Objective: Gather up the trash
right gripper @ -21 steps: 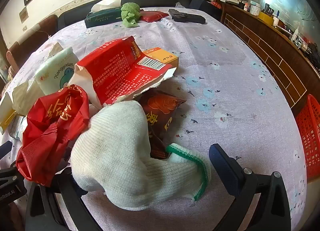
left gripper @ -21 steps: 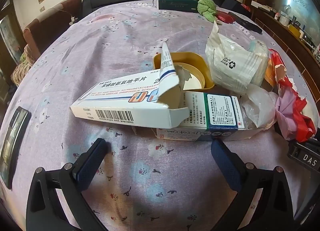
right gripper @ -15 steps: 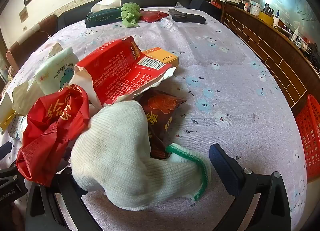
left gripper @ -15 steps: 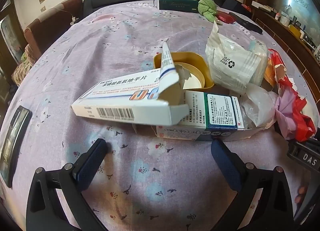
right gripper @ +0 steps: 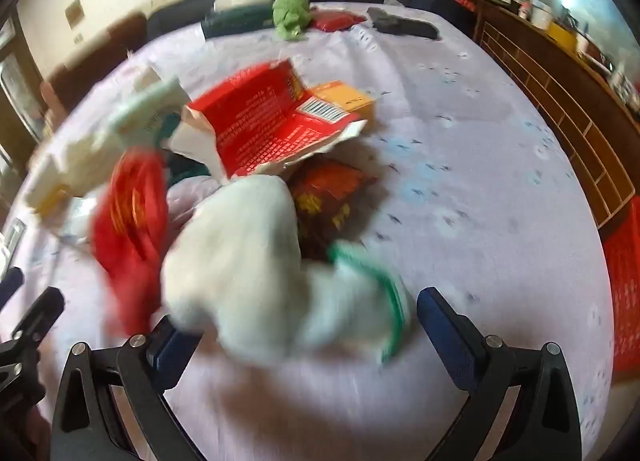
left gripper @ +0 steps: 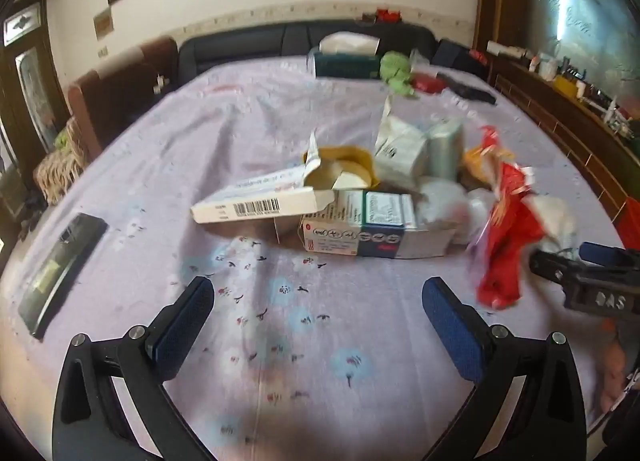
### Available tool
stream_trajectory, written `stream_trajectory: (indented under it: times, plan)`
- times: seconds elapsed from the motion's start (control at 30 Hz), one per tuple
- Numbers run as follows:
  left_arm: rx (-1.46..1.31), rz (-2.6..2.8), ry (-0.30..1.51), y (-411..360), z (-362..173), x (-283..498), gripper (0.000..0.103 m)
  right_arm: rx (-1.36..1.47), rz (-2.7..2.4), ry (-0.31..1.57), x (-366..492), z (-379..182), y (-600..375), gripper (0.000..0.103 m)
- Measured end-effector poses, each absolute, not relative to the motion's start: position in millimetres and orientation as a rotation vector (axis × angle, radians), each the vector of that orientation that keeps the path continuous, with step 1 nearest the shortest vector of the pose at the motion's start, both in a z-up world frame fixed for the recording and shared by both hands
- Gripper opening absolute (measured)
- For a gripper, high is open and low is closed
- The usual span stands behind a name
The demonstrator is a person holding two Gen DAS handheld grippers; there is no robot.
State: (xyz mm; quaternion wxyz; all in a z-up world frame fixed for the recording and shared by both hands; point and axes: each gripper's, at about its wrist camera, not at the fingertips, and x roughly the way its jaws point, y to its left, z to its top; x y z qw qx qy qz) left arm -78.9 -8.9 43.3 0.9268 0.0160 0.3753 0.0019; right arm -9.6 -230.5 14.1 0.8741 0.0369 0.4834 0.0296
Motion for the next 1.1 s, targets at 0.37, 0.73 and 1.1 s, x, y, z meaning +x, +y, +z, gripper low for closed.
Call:
stream_trajectory:
  times: [0.37, 0.73, 1.1]
  plan:
    - [-0.030, -0.013, 0.510, -17.9, 72.6, -175.6, 0.103, 0.074, -0.001, 0.693, -142.3, 71.4, -259.9, 0.103]
    - [-0.017, -0.057, 0.522, -34.0, 56.8, -187.7, 0.103, 0.057, -0.065, 0.572, -173.8, 69.0, -257.1, 0.098]
    - [0.025, -0.074, 0.520, -42.0, 54.9, -192.4, 0.103, 0.002, -0.084, 0.609, -173.0, 60.0, -248.5, 0.095]
